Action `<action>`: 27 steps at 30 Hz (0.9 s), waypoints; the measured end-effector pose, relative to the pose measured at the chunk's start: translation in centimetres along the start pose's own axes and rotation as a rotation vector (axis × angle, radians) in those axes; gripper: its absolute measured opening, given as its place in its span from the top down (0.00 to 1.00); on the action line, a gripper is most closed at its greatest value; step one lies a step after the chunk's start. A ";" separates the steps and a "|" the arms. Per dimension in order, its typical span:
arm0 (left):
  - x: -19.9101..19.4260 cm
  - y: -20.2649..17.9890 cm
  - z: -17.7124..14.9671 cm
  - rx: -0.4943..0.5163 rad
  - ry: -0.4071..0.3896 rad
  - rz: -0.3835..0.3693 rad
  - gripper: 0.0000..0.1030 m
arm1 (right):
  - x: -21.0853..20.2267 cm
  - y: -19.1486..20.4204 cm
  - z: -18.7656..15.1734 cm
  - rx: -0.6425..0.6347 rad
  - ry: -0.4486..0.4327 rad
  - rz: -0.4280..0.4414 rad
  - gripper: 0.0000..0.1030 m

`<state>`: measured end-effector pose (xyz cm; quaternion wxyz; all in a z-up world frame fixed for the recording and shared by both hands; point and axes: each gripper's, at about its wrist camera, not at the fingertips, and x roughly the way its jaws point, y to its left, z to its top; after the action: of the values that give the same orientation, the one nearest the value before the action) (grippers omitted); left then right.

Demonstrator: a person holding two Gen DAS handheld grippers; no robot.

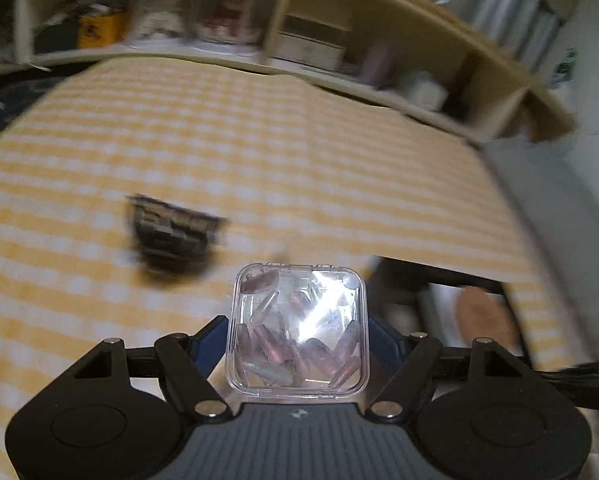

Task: Organize rigid objects
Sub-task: 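Carry the nail-tip case with the left tool into the black tray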

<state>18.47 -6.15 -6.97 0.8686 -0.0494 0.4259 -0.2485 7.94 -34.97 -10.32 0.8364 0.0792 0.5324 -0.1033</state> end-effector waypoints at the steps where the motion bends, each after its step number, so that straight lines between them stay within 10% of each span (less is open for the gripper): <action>1: 0.0 -0.8 -0.2 0.001 0.006 -0.026 0.27 | -0.1 0.1 -0.1 -0.001 0.000 -0.001 0.94; 9: 2.3 -7.2 -0.4 0.080 0.015 -0.101 0.27 | -0.1 0.2 -0.3 0.001 -0.001 -0.001 0.94; 27: 7.6 -10.7 1.1 0.096 0.006 0.033 0.25 | -0.2 0.0 -0.1 0.001 -0.002 0.001 0.94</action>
<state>19.02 -19.20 -8.51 0.8726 0.0004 0.4170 -0.2545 7.79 -34.88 -10.16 0.8369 0.0795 0.5316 -0.1033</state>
